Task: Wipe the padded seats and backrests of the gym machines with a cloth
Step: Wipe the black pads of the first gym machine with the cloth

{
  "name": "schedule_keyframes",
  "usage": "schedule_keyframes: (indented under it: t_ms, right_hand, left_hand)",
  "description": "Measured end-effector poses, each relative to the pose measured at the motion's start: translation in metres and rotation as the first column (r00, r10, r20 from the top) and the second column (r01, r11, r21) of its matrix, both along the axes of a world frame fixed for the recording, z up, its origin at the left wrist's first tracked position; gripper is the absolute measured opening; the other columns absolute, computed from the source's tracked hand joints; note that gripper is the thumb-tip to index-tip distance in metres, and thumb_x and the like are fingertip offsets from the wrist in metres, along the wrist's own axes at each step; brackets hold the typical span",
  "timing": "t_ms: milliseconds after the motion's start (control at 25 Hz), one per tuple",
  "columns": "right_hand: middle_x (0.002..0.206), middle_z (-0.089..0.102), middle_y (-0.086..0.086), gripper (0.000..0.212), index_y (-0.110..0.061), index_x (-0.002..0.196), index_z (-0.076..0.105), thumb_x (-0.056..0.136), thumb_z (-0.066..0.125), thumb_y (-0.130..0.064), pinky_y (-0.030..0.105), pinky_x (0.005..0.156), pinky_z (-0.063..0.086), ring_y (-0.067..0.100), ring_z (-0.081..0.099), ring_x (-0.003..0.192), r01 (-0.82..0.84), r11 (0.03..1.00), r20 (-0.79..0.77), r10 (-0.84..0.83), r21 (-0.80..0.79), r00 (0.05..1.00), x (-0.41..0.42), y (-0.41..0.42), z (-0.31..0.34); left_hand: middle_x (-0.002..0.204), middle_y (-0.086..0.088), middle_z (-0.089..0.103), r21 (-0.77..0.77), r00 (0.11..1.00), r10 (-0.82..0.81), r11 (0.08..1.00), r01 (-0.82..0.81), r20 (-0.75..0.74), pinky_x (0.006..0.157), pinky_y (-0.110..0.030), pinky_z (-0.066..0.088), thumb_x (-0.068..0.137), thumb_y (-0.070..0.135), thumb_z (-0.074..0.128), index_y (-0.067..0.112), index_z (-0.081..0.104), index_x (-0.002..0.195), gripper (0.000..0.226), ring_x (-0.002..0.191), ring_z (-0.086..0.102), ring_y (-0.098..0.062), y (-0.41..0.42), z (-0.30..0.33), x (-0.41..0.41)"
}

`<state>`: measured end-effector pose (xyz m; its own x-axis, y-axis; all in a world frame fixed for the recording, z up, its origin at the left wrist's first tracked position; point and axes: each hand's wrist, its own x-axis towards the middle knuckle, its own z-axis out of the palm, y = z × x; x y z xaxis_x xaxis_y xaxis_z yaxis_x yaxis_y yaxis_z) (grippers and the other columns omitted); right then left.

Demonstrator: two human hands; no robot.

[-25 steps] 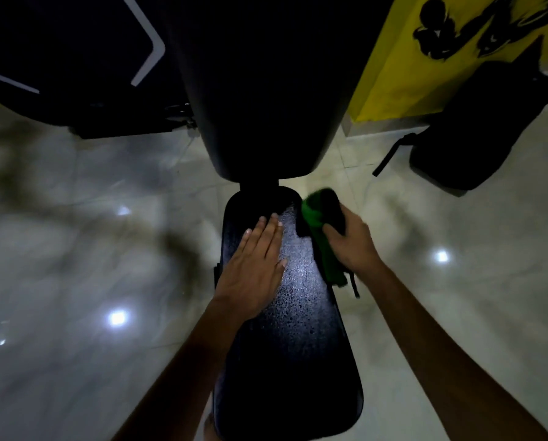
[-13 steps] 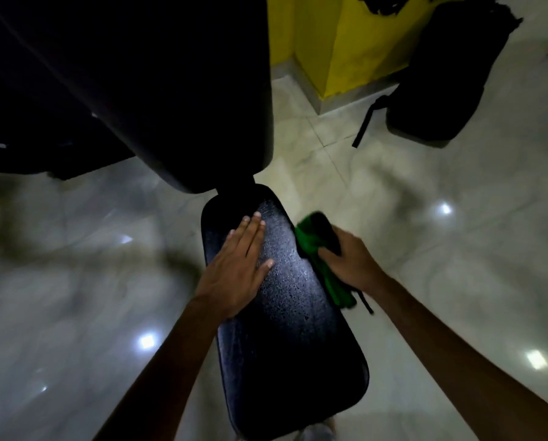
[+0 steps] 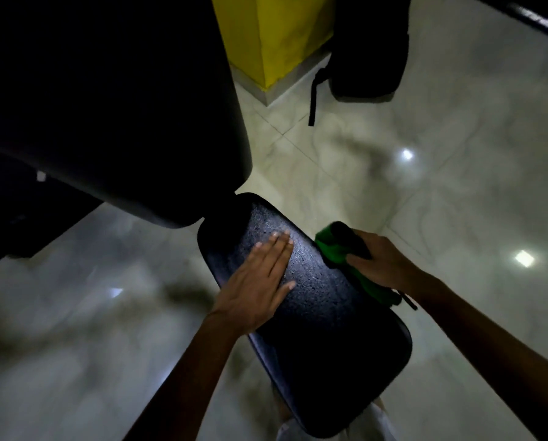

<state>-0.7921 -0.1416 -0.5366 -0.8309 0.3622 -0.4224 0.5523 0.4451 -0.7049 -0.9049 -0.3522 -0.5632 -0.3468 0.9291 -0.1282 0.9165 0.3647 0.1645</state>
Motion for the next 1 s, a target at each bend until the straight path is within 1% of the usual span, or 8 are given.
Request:
schedule_keyframes:
  t_ms: [80,200,280,480,600,720,840,1000]
  right_hand:
    - [0.101,0.065,0.007,0.037,-0.01,0.121,0.059,0.085,0.057,-0.001,0.022,0.07,0.041,0.019,0.06,0.092,0.036,0.999,-0.031,-0.035,0.006,0.999,-0.014,-0.007,-0.001]
    - [0.099,0.068,0.013,0.033,-0.007,0.115,0.061,0.083,0.058,-0.002,0.035,0.08,0.049,0.026,0.063,0.091,0.023,1.0,-0.11,-0.021,0.018,0.994,-0.026,-0.014,-0.001]
    - [0.099,0.068,0.013,0.03,-0.006,0.112,0.062,0.082,0.059,-0.001,0.034,0.08,0.047,0.027,0.063,0.094,0.03,0.999,-0.093,-0.028,0.026,0.995,-0.004,-0.011,0.003]
    - [0.116,0.062,0.003,0.034,-0.009,0.123,0.058,0.089,0.058,-0.006,0.015,0.085,0.039,0.013,0.056,0.104,0.002,1.0,0.162,0.0,-0.011,0.987,0.066,0.005,0.017]
    - [0.11,0.065,0.006,0.028,-0.012,0.115,0.06,0.086,0.057,-0.009,0.03,0.088,0.044,0.021,0.059,0.104,0.008,1.0,0.086,-0.01,0.026,0.996,0.053,0.001,0.011]
    - [0.109,0.066,0.009,0.027,-0.012,0.113,0.06,0.086,0.058,-0.011,0.036,0.087,0.046,0.026,0.059,0.101,0.027,0.999,-0.005,-0.027,0.02,1.0,0.045,-0.007,0.009]
    - [0.111,0.065,0.005,0.026,-0.017,0.113,0.06,0.087,0.056,-0.013,0.035,0.088,0.047,0.023,0.06,0.103,0.049,0.998,0.082,-0.051,0.026,0.995,0.08,-0.002,0.013]
    - [0.112,0.065,0.006,0.03,-0.018,0.119,0.06,0.09,0.055,-0.014,0.033,0.086,0.047,0.023,0.061,0.103,0.199,0.98,0.155,-0.193,-0.026,0.969,0.122,-0.002,0.014]
  left_hand:
    - [0.154,-0.016,0.026,0.022,0.999,-0.039,0.999,0.039,-0.015,0.115,-0.036,0.013,0.1,0.045,0.022,-0.001,0.028,0.145,0.065,0.143,0.023,-0.028,0.001,-0.003,-0.001]
    - [0.154,-0.016,0.025,0.038,0.998,-0.059,0.998,0.059,0.018,0.116,-0.036,0.011,0.1,0.045,0.024,-0.001,0.027,0.145,0.065,0.143,0.018,-0.026,0.0,-0.004,-0.003]
    - [0.156,-0.015,0.022,0.029,0.995,-0.094,0.995,0.092,0.042,0.117,-0.035,0.008,0.101,0.047,0.018,0.0,0.026,0.146,0.066,0.144,0.015,-0.024,0.001,-0.001,-0.006]
    - [0.155,-0.014,0.022,0.013,0.98,-0.195,0.981,0.194,0.046,0.117,-0.033,0.007,0.102,0.042,0.012,0.0,0.027,0.147,0.063,0.144,0.019,-0.025,0.007,0.006,0.004]
    - [0.155,-0.013,0.021,0.017,0.975,-0.213,0.977,0.212,0.058,0.117,-0.03,0.004,0.101,0.04,0.017,-0.001,0.026,0.147,0.062,0.144,0.013,-0.022,0.009,0.006,0.012]
    - [0.156,-0.012,0.019,-0.007,0.968,-0.247,0.969,0.247,0.054,0.117,-0.029,0.004,0.101,0.04,0.02,0.001,0.024,0.148,0.061,0.144,0.01,-0.019,0.007,0.011,0.014]
    - [0.156,-0.011,0.02,0.005,0.954,-0.295,0.955,0.295,0.048,0.117,-0.028,0.005,0.1,0.037,0.024,0.001,0.025,0.148,0.059,0.144,0.014,-0.02,0.011,0.011,0.015]
    - [0.157,-0.011,0.018,0.032,0.934,-0.347,0.938,0.345,0.083,0.118,-0.031,0.008,0.101,0.036,0.021,0.002,0.023,0.148,0.058,0.145,0.014,-0.021,0.017,0.006,0.017]
